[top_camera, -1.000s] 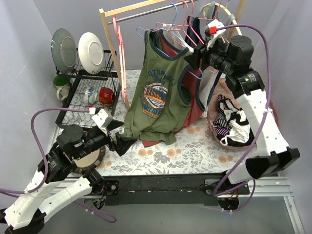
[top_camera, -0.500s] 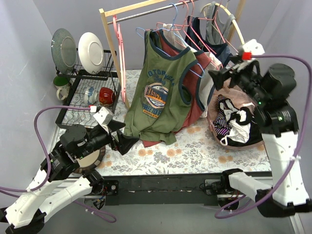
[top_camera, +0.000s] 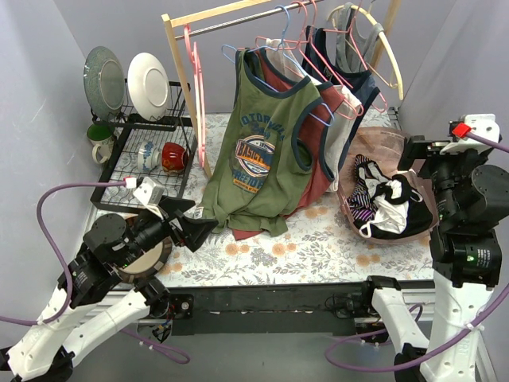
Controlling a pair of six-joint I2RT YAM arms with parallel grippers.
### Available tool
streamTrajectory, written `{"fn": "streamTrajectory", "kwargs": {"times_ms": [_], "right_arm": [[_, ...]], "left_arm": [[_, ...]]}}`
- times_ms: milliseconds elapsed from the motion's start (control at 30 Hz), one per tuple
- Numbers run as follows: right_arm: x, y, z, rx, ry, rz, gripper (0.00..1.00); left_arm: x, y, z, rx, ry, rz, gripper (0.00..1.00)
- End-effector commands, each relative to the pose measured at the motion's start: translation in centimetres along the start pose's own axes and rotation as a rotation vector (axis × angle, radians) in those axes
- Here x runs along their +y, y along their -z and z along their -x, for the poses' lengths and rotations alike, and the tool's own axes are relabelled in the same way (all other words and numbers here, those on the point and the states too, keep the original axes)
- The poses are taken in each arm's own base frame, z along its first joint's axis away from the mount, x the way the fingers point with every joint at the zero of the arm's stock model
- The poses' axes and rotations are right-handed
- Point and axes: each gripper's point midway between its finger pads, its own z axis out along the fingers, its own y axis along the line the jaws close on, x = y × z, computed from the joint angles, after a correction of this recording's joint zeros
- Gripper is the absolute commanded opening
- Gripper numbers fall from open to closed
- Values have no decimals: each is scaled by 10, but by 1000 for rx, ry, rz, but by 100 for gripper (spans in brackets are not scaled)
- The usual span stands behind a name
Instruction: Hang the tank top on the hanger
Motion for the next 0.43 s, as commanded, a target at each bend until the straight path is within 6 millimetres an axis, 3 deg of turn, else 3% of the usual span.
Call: {"fn": "streamTrajectory", "kwargs": {"times_ms": [0,167,400], "right_arm": [[-25,7,8,-24,-21,-132,98],[-37,16,25,-59,3,-179,98],[-42,22,25,-56,22,-201,99]], "left_arm": [[3,3,4,-14,11,22,98],[0,8,11,-30,7,18,98],[1,16,26,-69,6,36,98]]}}
